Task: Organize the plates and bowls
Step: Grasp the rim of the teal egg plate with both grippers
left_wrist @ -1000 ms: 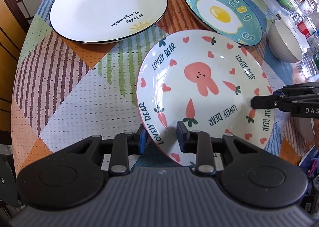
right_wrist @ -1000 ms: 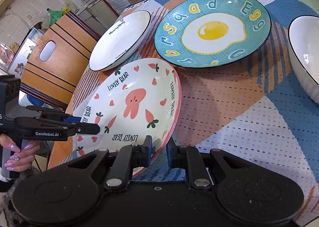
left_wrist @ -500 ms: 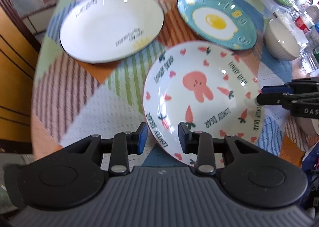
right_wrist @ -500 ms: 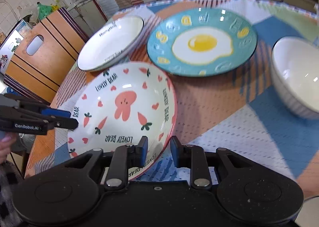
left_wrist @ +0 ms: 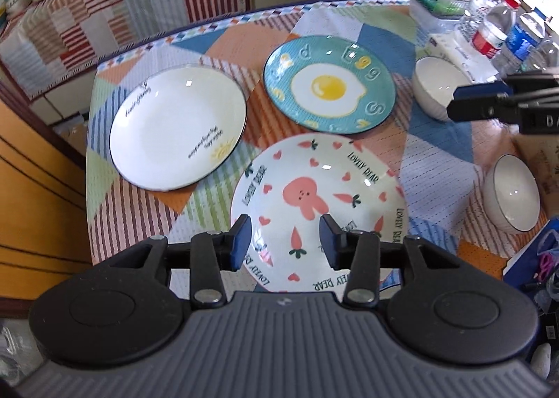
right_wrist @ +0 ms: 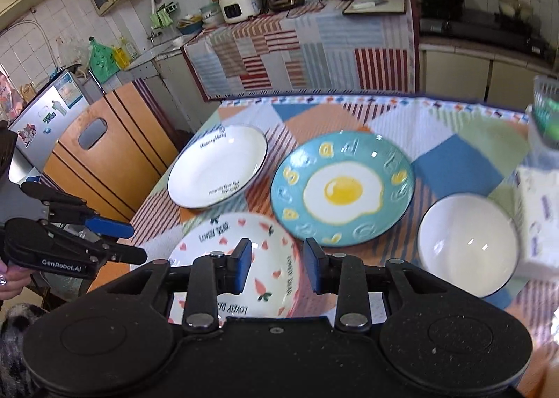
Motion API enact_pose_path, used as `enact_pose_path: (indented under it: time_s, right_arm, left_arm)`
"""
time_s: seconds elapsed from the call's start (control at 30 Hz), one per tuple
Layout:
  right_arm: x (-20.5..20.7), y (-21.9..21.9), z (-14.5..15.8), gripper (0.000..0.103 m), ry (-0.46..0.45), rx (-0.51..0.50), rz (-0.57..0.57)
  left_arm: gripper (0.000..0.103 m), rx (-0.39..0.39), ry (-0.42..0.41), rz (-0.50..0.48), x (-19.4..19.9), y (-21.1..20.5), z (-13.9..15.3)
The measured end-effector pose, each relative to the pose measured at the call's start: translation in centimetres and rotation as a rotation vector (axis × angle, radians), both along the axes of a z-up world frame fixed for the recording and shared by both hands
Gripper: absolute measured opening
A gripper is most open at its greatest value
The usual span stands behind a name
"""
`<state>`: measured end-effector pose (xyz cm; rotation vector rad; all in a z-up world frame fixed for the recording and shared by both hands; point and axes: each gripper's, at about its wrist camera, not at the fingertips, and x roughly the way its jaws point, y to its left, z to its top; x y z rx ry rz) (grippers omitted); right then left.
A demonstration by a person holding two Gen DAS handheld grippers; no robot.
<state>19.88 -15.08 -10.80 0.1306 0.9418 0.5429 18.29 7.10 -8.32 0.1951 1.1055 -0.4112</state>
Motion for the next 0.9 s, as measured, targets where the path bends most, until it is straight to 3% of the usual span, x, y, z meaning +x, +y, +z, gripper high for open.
enact_pose_path:
  time_s: [0.17,0.23,0.3,0.43,0.57,0.67,0.73,0.9]
  right_arm:
    - [0.8,-1.0,1.8,0.045,-0.016,-0.027,-0.003]
    - [1.3,-1.4,2.4,0.051,-0.018,-0.028,-0.007]
    - [1.8,-1.7,2.6,0.066,-0.022,-0.030,-0.008]
    - [3.3,-2.6,2.3,0.071,-0.020,-0.015,-0.023]
    - [5.5,-3.7,1.5,0.071,0.018,-0.002,-0.023]
    - [7.1,-4.3,0.4,0.071,0.036,0.009,-0.044]
    - [8.2,-4.7,-0.6,0.071,0.040,0.016,-0.076]
    - [10.4,-5.5,-3.4,0.071,0.094,0.066,-0.114]
  left_arm:
    - [0.049,0.010,-0.030,-0.032,0.6,-1.0,1.6]
    - [0.051,0.002,-0.048,-0.043,0.9,-1.3,2.2]
    - [0.054,-0.013,-0.063,-0.044,1.6,-1.5,2.7]
    - [0.061,-0.038,-0.076,-0.065,3.3,-2.4,2.7]
    - [0.070,-0.053,-0.075,-0.069,5.4,-3.6,1.4]
    - [0.080,-0.020,-0.125,-0.020,7.0,-4.2,-0.3]
    - [0.081,-0.011,-0.128,-0.017,8.4,-4.6,-1.7]
    - [0.081,-0.077,-0.073,0.025,11.5,-4.9,-5.5]
